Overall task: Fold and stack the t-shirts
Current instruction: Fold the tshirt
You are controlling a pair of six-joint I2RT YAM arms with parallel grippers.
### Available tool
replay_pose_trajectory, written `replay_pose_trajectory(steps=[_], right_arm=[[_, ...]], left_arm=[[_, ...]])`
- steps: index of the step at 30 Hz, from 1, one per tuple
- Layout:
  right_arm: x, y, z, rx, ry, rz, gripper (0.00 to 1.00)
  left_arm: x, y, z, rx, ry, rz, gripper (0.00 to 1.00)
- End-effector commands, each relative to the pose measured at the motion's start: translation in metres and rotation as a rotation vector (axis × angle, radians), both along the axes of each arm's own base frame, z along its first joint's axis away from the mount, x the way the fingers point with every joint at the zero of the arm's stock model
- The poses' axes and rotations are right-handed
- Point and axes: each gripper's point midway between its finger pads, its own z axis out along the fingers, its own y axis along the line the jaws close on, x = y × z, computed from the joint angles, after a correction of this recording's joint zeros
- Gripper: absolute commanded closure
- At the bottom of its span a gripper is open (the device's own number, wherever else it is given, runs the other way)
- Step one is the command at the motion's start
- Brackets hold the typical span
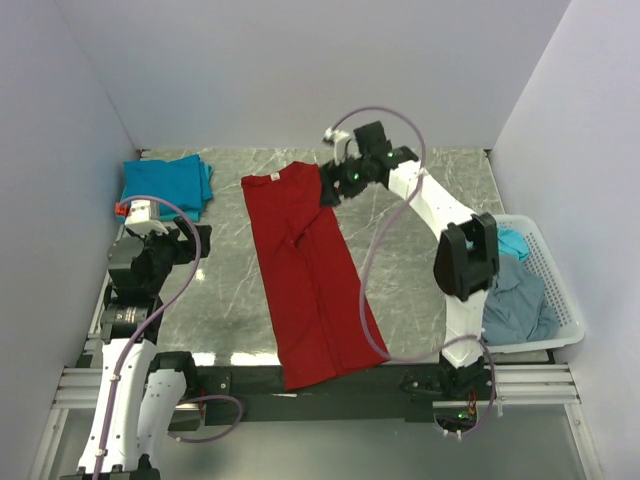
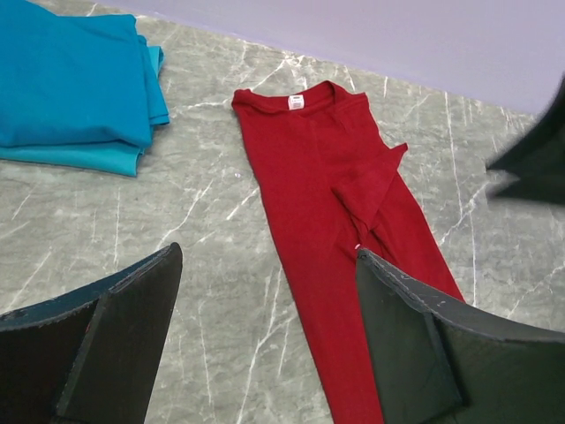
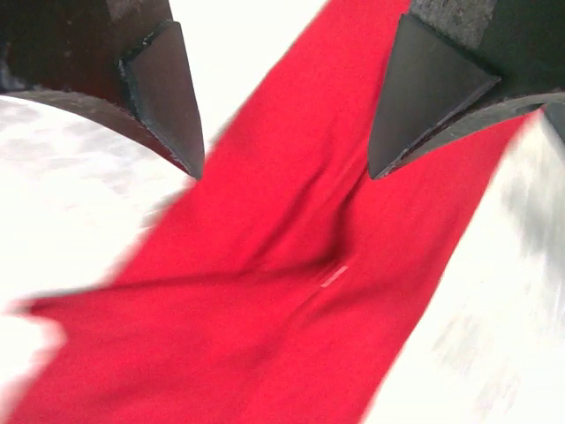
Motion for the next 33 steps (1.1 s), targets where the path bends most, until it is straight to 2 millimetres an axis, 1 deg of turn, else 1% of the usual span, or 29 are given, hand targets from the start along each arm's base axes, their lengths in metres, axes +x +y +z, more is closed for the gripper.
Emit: replay_pose_trajectory(steps=[1,2,3,4,5,6,7,8,9,10,11,13,15,17,18,19,22,28,33], right_arm=[[0.048,0.020,0.033,0.156,0.026,-0.168,0.20],[0.061,0.021,0.017,0.120,0.025,-0.212,0.20],[0.068,0.023,0.015,0.117,0.025,-0.243,0.21],[0.077,0.030,0.022,0.124,-0.010,-0.260,0.21],[0.080,0.039,0.011,0.099,-0.014,-0.277,0.22],[0.088,0.040,0.007,0.060,-0.051,-0.323,0.22],[0.093,0.044,0.008,0.043,-0.078,-0.346,0.23],[0.090,0.056,-0.006,0.010,-0.076,-0.341,0.24],[0.093,0.056,-0.012,-0.032,-0.098,-0.360,0.24],[0.091,0.059,-0.016,-0.055,-0.101,-0.356,0.25],[0.088,0.065,-0.031,-0.089,-0.096,-0.347,0.26],[0.081,0.074,-0.047,-0.167,-0.134,-0.334,0.27],[0.075,0.081,-0.053,-0.210,-0.167,-0.324,0.27],[0.074,0.083,-0.061,-0.263,-0.206,-0.301,0.30],[0.071,0.087,-0.063,-0.282,-0.221,-0.295,0.30],[0.074,0.086,-0.066,-0.308,-0.239,-0.304,0.31],[0.074,0.087,-0.075,-0.357,-0.262,-0.293,0.34],[0.078,0.090,-0.087,-0.398,-0.281,-0.279,0.37],[0.079,0.091,-0.093,-0.406,-0.284,-0.268,0.41]], left_arm=[[0.004,-0.004,0.012,0.009,-0.048,-0.029,0.16],[0.004,-0.003,0.012,0.008,-0.047,-0.024,0.16],[0.006,-0.003,0.010,0.011,-0.041,-0.026,0.16],[0.006,-0.004,0.009,0.011,-0.038,-0.028,0.16],[0.006,-0.003,0.009,0.010,-0.036,-0.026,0.16],[0.007,-0.002,0.008,0.011,-0.032,-0.022,0.16],[0.008,-0.002,0.007,0.012,-0.027,-0.020,0.16],[0.008,-0.002,0.007,0.012,-0.027,-0.020,0.16],[0.009,-0.001,0.006,0.014,-0.024,-0.018,0.16],[0.010,-0.002,0.006,0.014,-0.024,-0.019,0.16],[0.010,-0.002,0.006,0.014,-0.021,-0.021,0.16],[0.010,-0.003,0.005,0.013,-0.018,-0.025,0.16],[0.010,-0.004,0.005,0.010,-0.021,-0.031,0.16],[0.010,-0.004,0.006,0.010,-0.023,-0.033,0.16],[0.010,-0.004,0.006,0.010,-0.023,-0.034,0.16],[0.010,-0.004,0.005,0.010,-0.021,-0.034,0.16],[0.009,-0.004,0.007,0.009,-0.027,-0.032,0.16],[0.009,-0.005,0.007,0.007,-0.030,-0.037,0.16],[0.009,-0.005,0.008,0.007,-0.032,-0.038,0.16]])
